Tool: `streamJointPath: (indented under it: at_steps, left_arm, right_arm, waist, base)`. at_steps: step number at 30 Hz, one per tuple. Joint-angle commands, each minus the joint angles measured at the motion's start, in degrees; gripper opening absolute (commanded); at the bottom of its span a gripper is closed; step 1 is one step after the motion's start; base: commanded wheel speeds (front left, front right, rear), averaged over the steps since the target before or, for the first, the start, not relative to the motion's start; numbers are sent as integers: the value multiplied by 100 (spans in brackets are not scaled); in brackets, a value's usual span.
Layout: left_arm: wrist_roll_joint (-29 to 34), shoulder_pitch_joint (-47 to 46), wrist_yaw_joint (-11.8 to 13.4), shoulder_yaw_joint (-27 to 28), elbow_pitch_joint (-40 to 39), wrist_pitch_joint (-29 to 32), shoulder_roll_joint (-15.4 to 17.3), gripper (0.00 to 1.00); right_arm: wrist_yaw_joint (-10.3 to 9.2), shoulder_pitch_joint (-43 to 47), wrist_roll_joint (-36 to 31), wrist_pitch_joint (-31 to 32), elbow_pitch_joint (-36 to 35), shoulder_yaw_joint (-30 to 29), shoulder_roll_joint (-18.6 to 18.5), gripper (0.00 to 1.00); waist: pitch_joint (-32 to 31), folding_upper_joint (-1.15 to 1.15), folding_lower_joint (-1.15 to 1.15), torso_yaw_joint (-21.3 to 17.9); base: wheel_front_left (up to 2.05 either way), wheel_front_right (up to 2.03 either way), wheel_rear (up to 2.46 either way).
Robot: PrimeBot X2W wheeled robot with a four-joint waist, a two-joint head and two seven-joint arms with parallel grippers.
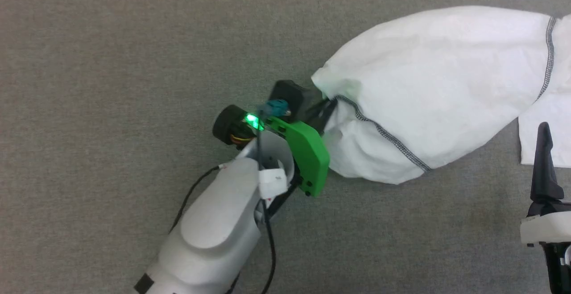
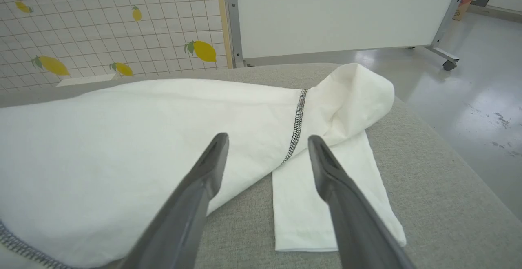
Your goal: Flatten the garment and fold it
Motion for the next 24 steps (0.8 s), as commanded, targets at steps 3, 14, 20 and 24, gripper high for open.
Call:
streamJointPath:
  at_steps: [3, 14, 20, 24]
  left_arm:
    - [-120, 157, 256, 372, -428, -250, 233, 0]
    - [48, 1105, 1316, 1798, -3514, 400, 2033, 0]
    - [-441, 1715, 1137, 650, -4230, 616, 1188, 0]
    - [-612, 1922, 753, -349, -3596, 650, 652, 0]
  right_arm:
    - [-9, 124, -21, 55, -30, -10, 5, 100]
    - [-9, 517, -34, 270, -237, 7, 5, 100]
    - [-9, 578, -14, 356, -270, 141, 5, 100]
    - [-9, 555, -39, 408, -291, 195, 5, 100]
  waist:
    - [-572, 0, 0, 418]
    - [-1125, 0, 0, 914]
    - [-1067, 0, 0, 970]
    - [-947, 0, 0, 939]
  base:
    - [0, 0, 0]
    - [0, 0, 0]
    - [0, 0, 0]
    - [0, 0, 0]
